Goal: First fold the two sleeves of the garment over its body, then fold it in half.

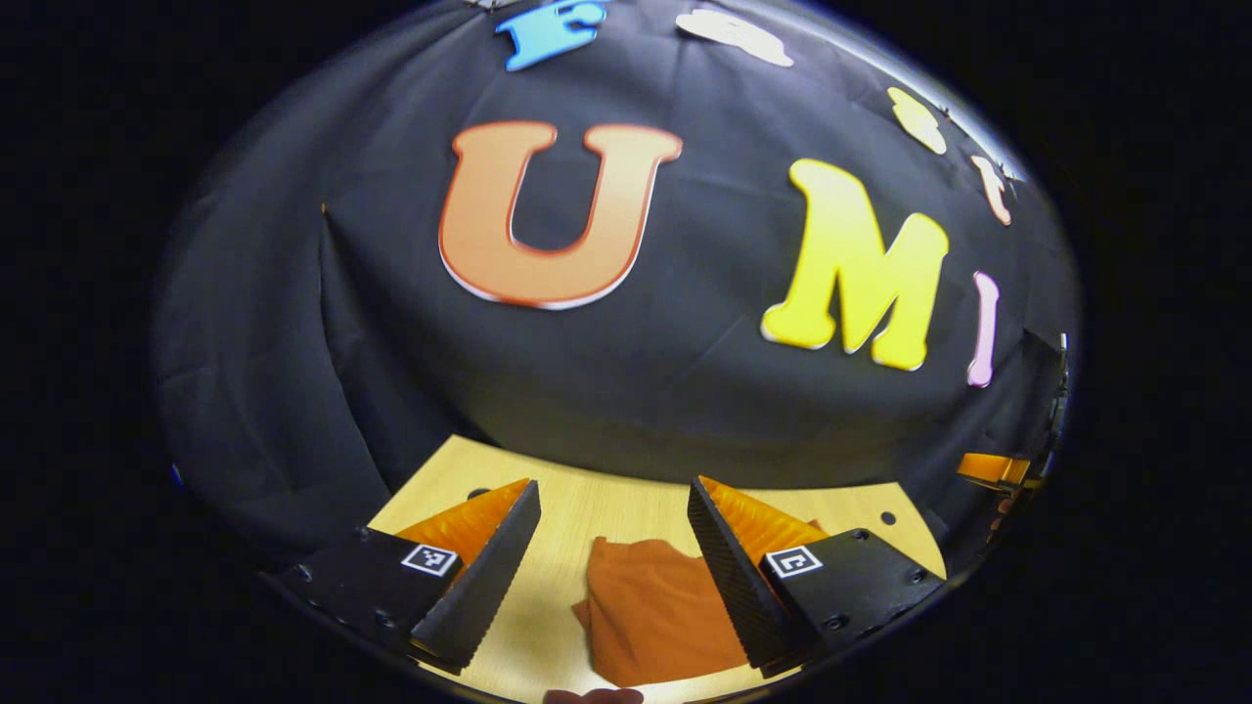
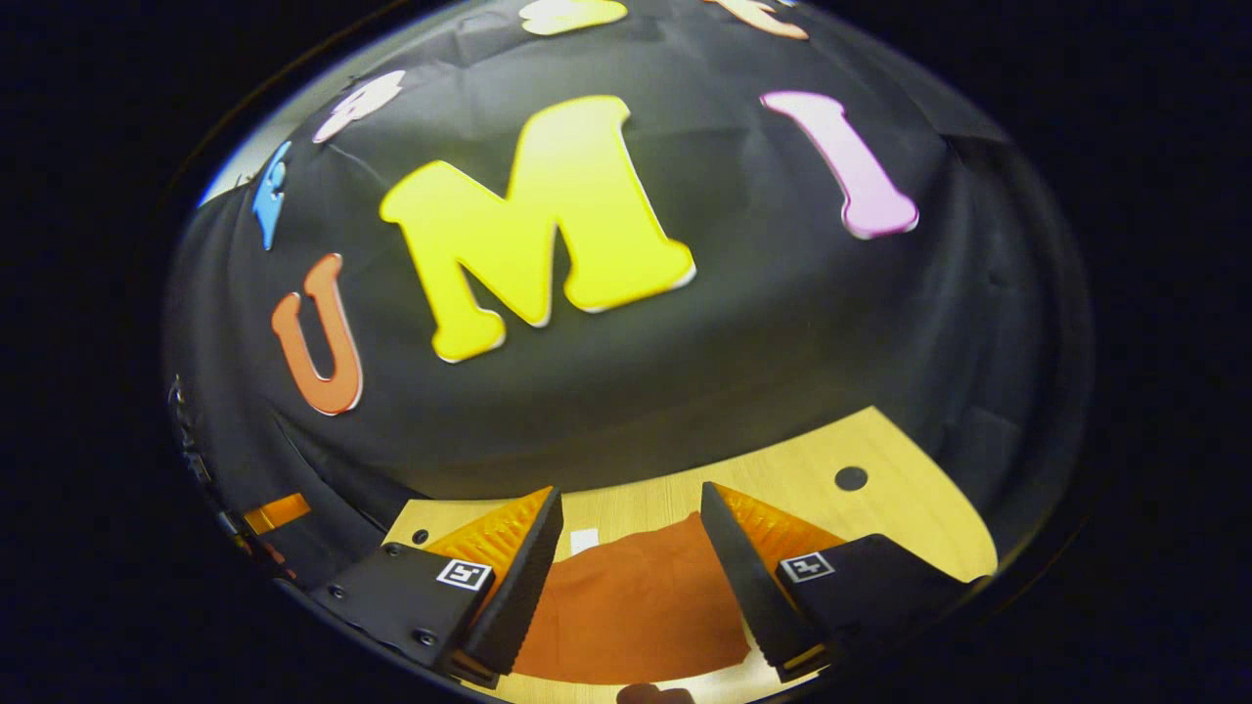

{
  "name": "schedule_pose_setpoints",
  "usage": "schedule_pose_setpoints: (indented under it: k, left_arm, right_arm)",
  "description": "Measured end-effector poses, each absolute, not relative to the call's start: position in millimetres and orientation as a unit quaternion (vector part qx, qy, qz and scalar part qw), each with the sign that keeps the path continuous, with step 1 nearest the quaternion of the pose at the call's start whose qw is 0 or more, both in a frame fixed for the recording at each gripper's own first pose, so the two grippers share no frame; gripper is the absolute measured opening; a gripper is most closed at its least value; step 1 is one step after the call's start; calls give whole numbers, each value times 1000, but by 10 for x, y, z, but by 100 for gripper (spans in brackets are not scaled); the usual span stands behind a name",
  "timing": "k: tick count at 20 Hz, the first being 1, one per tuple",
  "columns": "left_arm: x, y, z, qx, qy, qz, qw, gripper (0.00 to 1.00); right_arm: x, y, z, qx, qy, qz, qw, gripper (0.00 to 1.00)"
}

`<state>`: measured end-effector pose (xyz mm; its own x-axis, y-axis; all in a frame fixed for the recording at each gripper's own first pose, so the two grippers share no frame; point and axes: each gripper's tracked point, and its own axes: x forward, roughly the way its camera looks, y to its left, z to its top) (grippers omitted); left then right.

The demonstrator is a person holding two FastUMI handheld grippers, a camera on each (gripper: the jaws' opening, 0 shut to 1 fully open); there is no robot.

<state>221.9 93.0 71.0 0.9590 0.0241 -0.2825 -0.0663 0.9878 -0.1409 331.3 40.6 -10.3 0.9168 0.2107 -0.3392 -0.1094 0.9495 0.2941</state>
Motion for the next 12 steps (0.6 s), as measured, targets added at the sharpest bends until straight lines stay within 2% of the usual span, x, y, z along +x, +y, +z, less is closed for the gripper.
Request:
schedule_pose_setpoints:
  k: [2, 4, 5, 7, 8, 12]
  left_arm:
    - [1876, 762, 1111, -54, 93, 21, 994, 100]
    - [1480, 552, 1455, -29, 47, 24, 998, 98]
    - [1300, 485, 1596, -23, 29, 29, 999, 100]
    - [896, 260, 1745, -29, 1, 36, 999, 98]
    - [692, 158, 1740, -32, -6, 39, 999, 97]
    - [-32, -260, 1767, -29, -38, 53, 997, 97]
  right_arm:
    - [2871, 532, 378, 109, 131, 90, 981, 92]
    - [2409, 638, 744, 91, 83, 109, 986, 93]
    - [2208, 612, 896, 90, 67, 119, 986, 93]
    - [1880, 549, 1045, 94, 45, 120, 987, 93]
    - [1687, 486, 1107, 96, 32, 113, 988, 88]
    - [1002, 220, 1138, 81, -5, 89, 993, 89]
